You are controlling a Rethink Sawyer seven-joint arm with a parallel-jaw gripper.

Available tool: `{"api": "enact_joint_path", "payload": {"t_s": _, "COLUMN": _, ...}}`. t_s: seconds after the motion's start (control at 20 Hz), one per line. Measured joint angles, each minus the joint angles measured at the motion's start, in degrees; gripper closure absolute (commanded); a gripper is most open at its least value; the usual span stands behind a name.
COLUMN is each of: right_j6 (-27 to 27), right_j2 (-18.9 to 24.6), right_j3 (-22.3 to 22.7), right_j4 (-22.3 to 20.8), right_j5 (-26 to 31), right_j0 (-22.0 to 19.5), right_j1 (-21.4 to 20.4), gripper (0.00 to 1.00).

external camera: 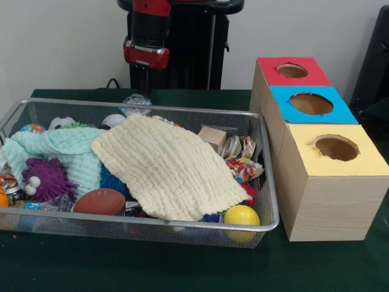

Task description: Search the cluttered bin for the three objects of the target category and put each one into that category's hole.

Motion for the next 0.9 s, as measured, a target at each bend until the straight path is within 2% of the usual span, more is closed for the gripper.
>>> {"api": "enact_joint_path", "payload": {"t_s": 0.4, "right_j6": 0.0, "right_j2": 0.0, "right_j3": -0.7, "right_j4": -0.2, "right_j5": -1.3, "right_j0": 0.8, "right_j1": 1.8, "gripper": 1.0}}
{"api": "enact_joint_path", "payload": {"t_s": 0.7, "right_j6": 0.0, "right_j2": -0.1, "right_j3": -0.7, "right_j4": 5.0, "right_j5": -1.1, "right_j0": 3.0, "right_j1": 5.3, "gripper": 1.0}}
{"api": "enact_joint_path", "payload": {"t_s": 0.9, "right_j6": 0.0, "right_j2": -0.2, "right_j3": -0.7, "right_j4": 5.7, "right_j5": -0.8, "right_j0": 3.5, "right_j1": 5.4, "gripper": 1.0}}
